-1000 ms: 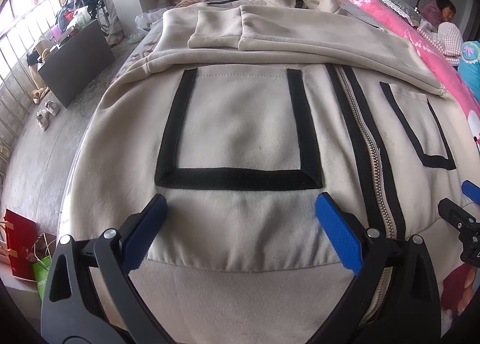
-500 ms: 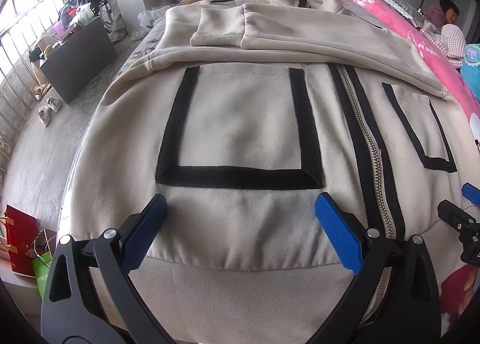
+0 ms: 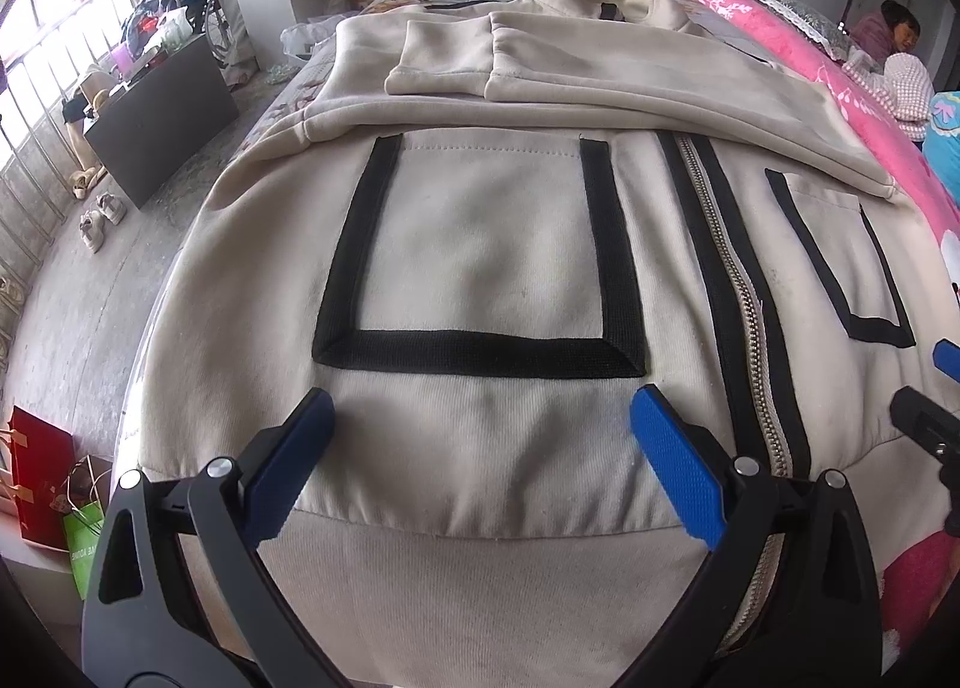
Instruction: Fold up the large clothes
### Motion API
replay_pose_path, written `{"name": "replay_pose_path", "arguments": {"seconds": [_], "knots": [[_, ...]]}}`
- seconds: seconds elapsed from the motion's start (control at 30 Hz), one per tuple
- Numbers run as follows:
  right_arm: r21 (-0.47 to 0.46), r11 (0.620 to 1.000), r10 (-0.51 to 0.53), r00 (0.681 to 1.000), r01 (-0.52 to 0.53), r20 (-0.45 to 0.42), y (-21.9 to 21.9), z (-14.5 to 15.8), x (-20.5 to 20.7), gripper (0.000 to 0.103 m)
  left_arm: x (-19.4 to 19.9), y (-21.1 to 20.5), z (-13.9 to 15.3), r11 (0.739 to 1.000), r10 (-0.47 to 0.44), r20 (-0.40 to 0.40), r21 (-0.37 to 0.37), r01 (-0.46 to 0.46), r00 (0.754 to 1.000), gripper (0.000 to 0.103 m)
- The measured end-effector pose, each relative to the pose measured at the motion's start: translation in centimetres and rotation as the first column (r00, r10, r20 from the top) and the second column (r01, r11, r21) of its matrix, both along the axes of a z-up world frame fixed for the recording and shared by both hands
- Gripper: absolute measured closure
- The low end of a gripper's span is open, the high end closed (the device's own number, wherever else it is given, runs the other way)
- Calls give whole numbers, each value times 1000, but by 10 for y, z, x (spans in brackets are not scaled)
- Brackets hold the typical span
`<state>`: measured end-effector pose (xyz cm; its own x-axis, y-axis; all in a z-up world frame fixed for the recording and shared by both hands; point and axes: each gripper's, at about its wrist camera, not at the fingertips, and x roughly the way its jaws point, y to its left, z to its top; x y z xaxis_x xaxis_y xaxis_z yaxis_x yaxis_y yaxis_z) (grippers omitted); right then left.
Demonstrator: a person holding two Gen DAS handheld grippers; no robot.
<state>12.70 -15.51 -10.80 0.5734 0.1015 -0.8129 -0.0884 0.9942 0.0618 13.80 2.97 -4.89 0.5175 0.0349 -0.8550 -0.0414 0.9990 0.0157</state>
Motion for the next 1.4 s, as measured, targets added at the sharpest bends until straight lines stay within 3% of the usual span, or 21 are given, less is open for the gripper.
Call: {"name": "replay_pose_path", "arguments": {"seconds": [0.1,0.2,0.3,0.37,0.47,0.63,0.67,0.73,0.83,0.97,1.07,1.1,1.17,1.3,1.4], "knots": [[9,1000,-7,999,7,-42,-2,-16,7,6,-3,1,0,1000,-13,13,-5,13,1000,7],[-18,1000,-3,1000,3,-15,0,-17,6,6,-10,8,4,998,-44,28,-42,45,999,7],[-15,1000,0,1000,-1,-19,0,-18,7,6,-33,23,19,994,-54,103,-84,63,993,7],[-19,1000,3,1000,-3,-13,0,-19,7,6,-55,32,28,995,-69,152,-55,78,986,7],[-23,1000,2,1000,-2,-2,1,-19,6,6,-84,47,32,998,-57,167,11,55,984,7],[-25,1000,3,1000,-3,9,1,-19,6,6,-117,85,25,998,52,136,-27,-49,989,9],[-26,1000,4,1000,-4,9,1,-19,6,6,-122,93,22,996,80,128,-48,-74,989,12],[-27,1000,6,1000,-6,9,1,-19,6,6,-127,106,16,990,116,105,-93,-106,988,28],[-30,1000,8,1000,-7,10,2,-19,7,6,-125,125,2,968,156,60,-209,-141,986,36],[-31,1000,8,1000,-8,7,2,-19,7,6,-115,137,-16,927,161,4,-344,-150,987,37],[-31,1000,7,1000,-7,9,2,-19,7,6,-110,138,-21,909,150,3,-394,-137,989,41],[-31,999,7,1000,-7,9,2,-19,7,6,-109,137,-20,902,141,3,-412,-127,990,48],[-31,999,7,1000,-7,8,2,-19,7,6,-111,134,-16,897,122,12,-429,-105,992,55],[-32,999,8,1000,-8,8,2,-19,7,6,-120,125,-2,913,83,42,-404,-59,996,69],[-33,999,9,1000,-9,9,2,-19,7,6,-125,121,11,916,65,86,-401,-25,994,69]]}}
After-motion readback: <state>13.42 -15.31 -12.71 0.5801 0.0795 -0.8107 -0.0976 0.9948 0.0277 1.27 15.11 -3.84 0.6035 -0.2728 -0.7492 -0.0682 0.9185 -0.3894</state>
